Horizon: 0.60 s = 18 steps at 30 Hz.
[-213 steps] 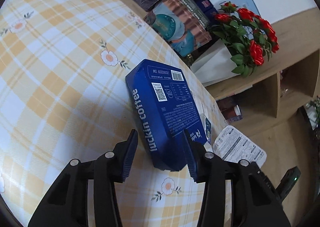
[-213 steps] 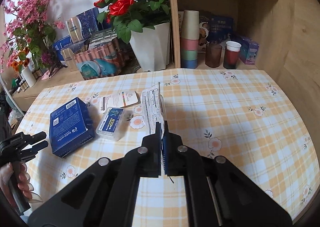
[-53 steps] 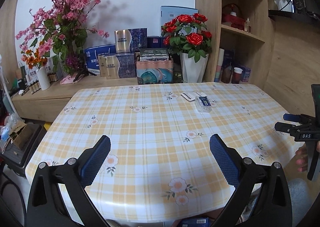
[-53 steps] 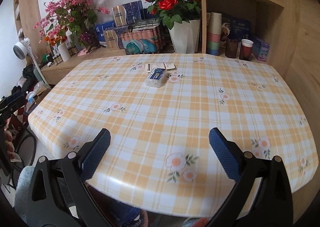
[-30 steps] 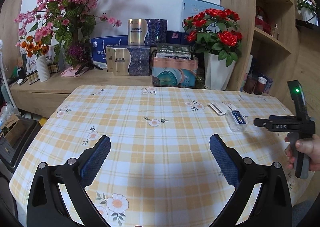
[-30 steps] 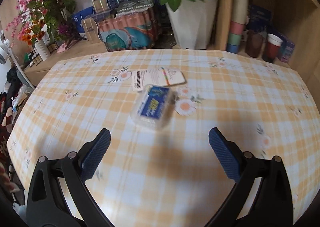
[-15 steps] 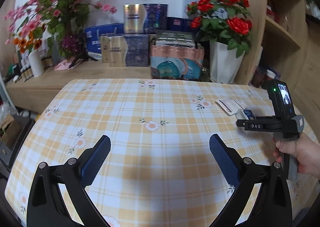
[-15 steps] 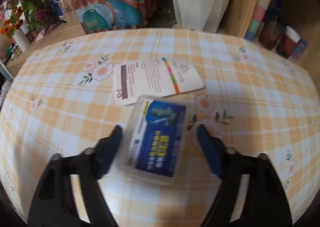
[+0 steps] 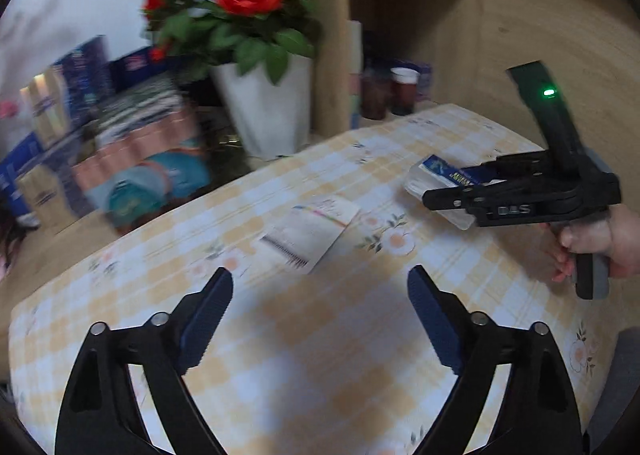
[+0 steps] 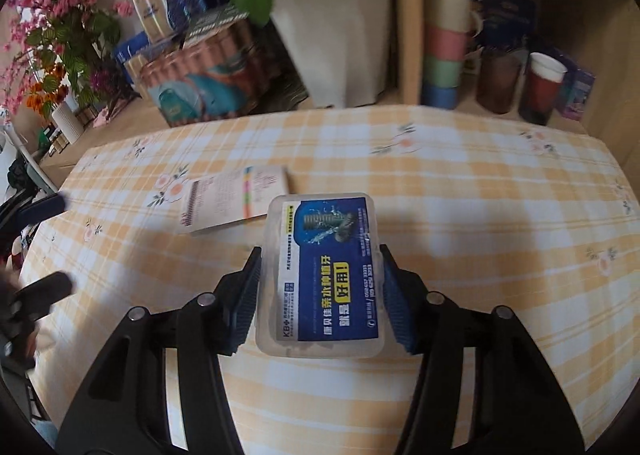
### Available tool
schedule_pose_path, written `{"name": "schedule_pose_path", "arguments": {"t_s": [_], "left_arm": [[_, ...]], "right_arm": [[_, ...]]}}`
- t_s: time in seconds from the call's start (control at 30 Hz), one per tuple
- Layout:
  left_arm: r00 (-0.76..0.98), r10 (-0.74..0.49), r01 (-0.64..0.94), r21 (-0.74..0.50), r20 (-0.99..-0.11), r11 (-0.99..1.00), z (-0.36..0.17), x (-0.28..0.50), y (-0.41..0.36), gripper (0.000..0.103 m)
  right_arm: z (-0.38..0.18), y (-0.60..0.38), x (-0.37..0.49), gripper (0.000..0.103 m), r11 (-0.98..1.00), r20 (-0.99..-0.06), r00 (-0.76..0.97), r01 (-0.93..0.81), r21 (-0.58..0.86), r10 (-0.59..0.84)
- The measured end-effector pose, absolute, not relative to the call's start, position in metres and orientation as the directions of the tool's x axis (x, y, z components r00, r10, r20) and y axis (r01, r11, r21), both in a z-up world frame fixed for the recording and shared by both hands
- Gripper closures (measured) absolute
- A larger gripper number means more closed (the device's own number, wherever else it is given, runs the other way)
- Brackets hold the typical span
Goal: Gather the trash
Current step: 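Grasp the white Happy infinity card with the left tool while the right tool holds the box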
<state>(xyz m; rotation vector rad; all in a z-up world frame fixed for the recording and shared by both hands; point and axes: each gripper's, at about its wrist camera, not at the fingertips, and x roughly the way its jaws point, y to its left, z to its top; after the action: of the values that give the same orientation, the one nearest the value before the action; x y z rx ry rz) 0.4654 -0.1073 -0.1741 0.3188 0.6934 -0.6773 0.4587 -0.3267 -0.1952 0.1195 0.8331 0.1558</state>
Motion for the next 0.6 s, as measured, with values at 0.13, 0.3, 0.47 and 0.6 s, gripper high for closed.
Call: {"name": "schedule_pose_path", "arguments": {"t_s": [0.13, 0.3, 0.47, 0.6], "left_arm": [[0.504, -0.463, 0.707, 0.041, -0.729, 0.706, -0.194, 0.504, -0.134, 0.011], [0.441, -0.441, 0.741, 0.04, -0.781, 0.671, -0.218, 0.54, -0.158, 0.01], [0.406, -0.377, 0.766, 0.085, -0.833, 0.637, -0.238, 0.563, -0.176, 0.01], [0.377, -0.383, 0.748, 0.034, -0.843, 0.662, -0.244, 0.584, -0.179, 0.01]], "right_arm": [[-0.197, -0.353, 0.452, 0.046, 0.976, -0.712, 0.671, -0.092, 0.195, 0.206], [-0.201, -0.376, 0.454, 0.046, 0.964, -0.698, 0.675, -0.083, 0.253, 0.241], [-0.211, -0.382, 0.452, 0.046, 0.955, -0.692, 0.669, -0.094, 0.283, 0.271], [-0.218, -0.381, 0.45, 0.046, 0.952, -0.692, 0.665, -0.102, 0.289, 0.282]]}}
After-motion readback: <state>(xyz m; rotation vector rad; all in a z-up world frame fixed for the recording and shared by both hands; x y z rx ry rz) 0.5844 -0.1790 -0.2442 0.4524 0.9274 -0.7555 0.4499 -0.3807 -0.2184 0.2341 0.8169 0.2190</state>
